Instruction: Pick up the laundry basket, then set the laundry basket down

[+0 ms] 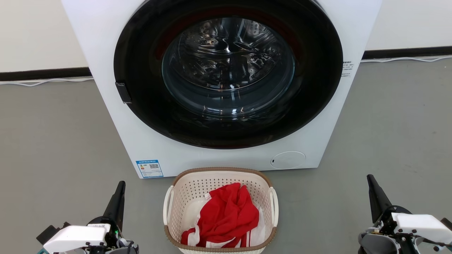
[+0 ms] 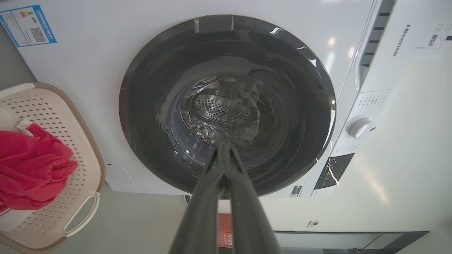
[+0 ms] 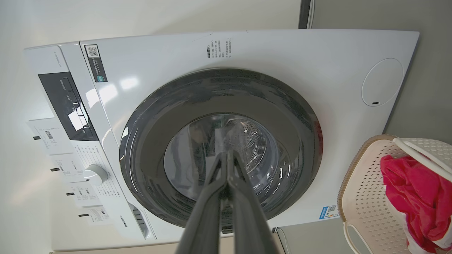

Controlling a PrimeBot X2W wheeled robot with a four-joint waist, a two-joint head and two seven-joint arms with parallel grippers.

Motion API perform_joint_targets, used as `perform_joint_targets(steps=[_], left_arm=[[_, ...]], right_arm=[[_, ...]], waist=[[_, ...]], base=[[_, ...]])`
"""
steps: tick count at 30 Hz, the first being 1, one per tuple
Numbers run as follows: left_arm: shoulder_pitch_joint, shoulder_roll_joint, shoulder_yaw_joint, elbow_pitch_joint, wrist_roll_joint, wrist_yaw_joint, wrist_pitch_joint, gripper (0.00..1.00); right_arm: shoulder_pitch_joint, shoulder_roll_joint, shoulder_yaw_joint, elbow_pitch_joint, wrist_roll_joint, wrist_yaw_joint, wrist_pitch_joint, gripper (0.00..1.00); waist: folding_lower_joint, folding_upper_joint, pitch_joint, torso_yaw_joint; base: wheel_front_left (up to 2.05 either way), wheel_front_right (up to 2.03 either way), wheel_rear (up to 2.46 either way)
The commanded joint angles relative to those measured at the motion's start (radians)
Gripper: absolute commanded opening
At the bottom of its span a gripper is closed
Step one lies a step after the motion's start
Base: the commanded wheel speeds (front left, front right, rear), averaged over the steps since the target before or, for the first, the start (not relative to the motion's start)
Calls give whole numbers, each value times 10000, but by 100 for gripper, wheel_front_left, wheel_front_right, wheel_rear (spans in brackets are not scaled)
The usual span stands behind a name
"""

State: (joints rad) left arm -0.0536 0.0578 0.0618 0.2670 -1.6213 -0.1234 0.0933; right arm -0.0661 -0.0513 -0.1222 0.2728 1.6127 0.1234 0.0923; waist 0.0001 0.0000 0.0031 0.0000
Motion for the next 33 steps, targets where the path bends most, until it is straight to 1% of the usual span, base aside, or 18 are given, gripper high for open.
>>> perform_joint_targets(steps=[1,33], left_arm=[[-527,67,325,-225,-34,-73,43,0],[-533,17,397,-223,26,-73,101,0]], right_arm=[[-406,-85,212,-287,64,73,107,0],[-411,-49,161,-284,22,73,147,0]], waist=[[0,0,0,0],[0,0,0,0]], base=[[0,0,0],[0,0,0]])
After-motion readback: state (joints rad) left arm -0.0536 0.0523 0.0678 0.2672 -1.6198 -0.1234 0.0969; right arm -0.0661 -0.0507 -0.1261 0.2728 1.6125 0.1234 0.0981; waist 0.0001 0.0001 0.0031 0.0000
